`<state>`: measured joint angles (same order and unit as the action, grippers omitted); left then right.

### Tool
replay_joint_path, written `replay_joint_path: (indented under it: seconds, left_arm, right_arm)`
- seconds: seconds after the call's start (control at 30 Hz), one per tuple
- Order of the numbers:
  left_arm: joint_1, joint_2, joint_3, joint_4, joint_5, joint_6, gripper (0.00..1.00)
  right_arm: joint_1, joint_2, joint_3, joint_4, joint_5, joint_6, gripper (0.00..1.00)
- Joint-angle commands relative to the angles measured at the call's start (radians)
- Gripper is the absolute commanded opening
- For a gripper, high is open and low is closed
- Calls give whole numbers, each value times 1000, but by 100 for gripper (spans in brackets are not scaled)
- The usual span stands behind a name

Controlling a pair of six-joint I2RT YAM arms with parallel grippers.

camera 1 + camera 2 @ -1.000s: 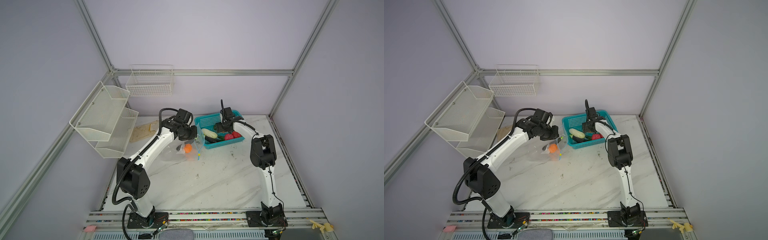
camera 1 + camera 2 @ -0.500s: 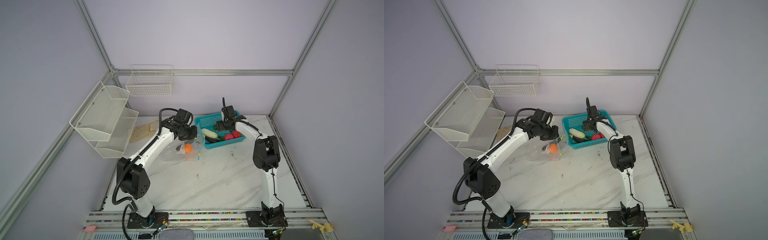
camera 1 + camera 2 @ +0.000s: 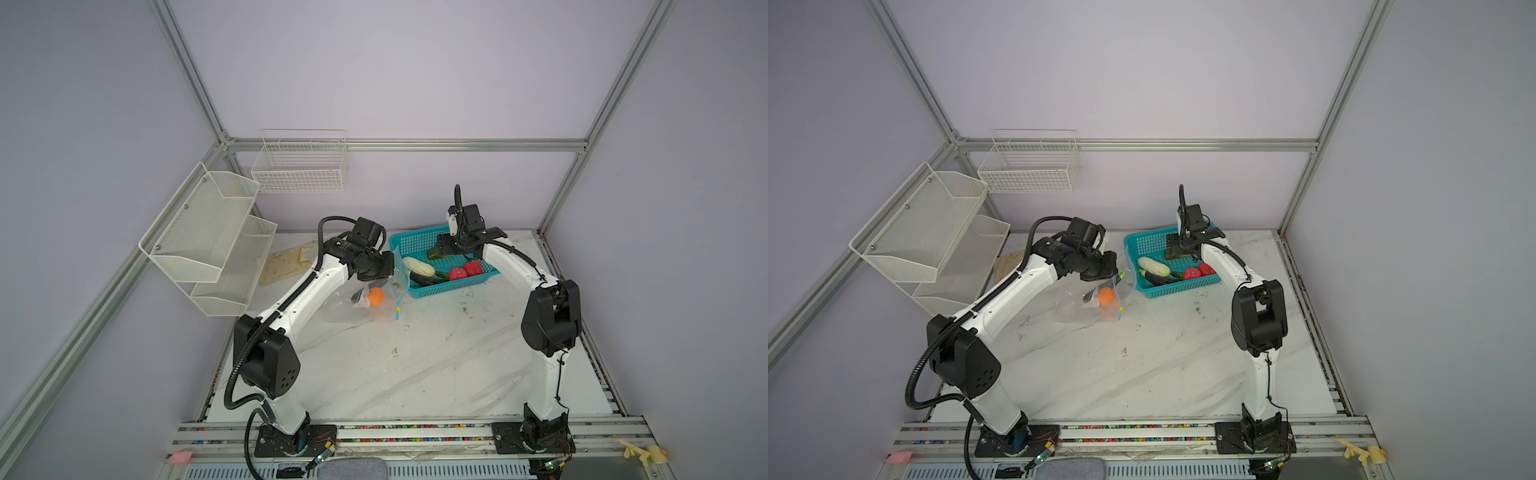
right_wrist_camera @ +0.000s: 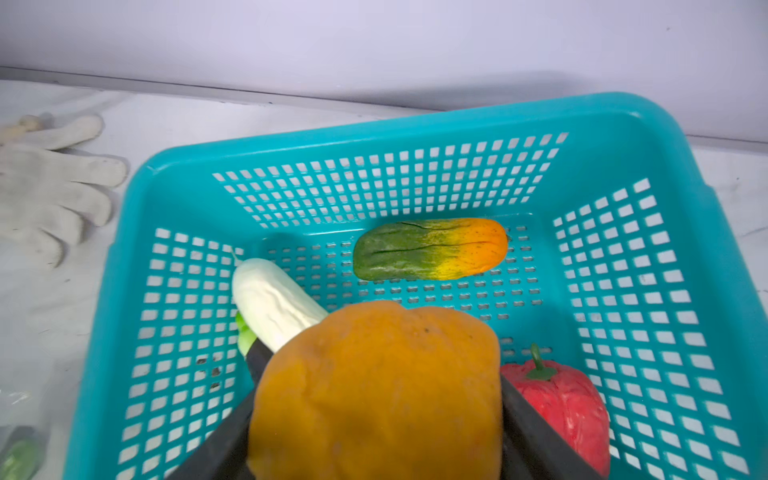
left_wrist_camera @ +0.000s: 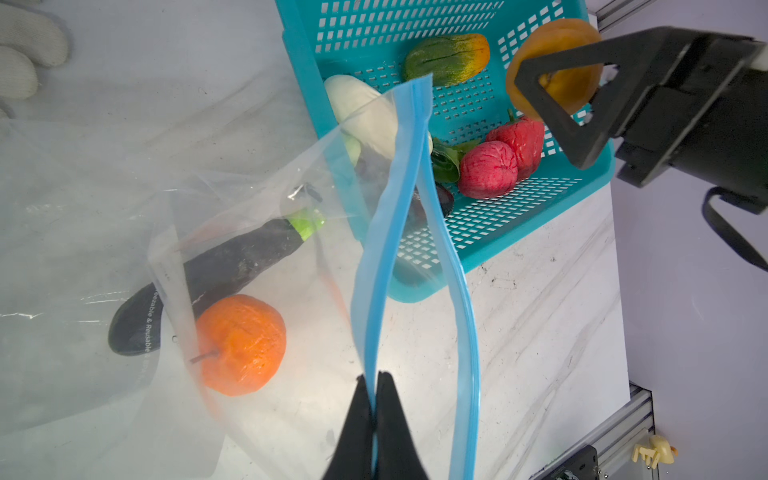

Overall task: Place the food in the zip-top bag and seal the zipper
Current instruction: 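Lift the mango and carry it to the bag opening by the left gripper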

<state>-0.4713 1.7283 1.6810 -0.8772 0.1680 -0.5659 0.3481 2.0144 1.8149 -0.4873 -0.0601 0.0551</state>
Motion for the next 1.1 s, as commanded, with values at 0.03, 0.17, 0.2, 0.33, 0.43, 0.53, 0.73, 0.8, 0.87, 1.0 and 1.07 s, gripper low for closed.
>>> replay_joint_path:
  seconds: [0.03,0.17,0.2,0.33,0.43,0.53,0.73,0.8,0.87,1.0,1.07]
  left_arm:
    - [5,-12,10,29,4,-11,0]
    - [5,-12,12,30,6,-11,0]
    - [5,-10,12,30,6,-11,0]
    - [6,-12,16,30,7,-13,0]
    - [5,-10,17,30,5,-12,0]
    - [5,-7,18,30,9,-13,0]
    - [5,-1,21,32,14,-15,0]
    - [6,0,23,32,16,-15,0]
    - [5,-2,25,32,17,-15,0]
    - [6,-6,24,32,15,-14,0]
    - [6,-7,25,32,14,-15,0]
  right_arm:
    - [11,-107,-70,51,-107,28,74]
    - [24,-180,-129,85,-221,33,73]
    - [30,-197,-141,92,-248,33,73]
    - [53,-251,-183,113,-323,37,72]
    - [66,-290,-222,154,-382,61,72]
    - [79,-327,-277,237,-470,105,72]
    - [117,-352,-365,372,-556,201,71]
    - [121,-346,-389,405,-596,224,70]
    - [122,-339,-408,433,-636,242,70]
    - [130,-339,-444,495,-680,291,69]
    - [137,-337,-450,506,-683,300,69]
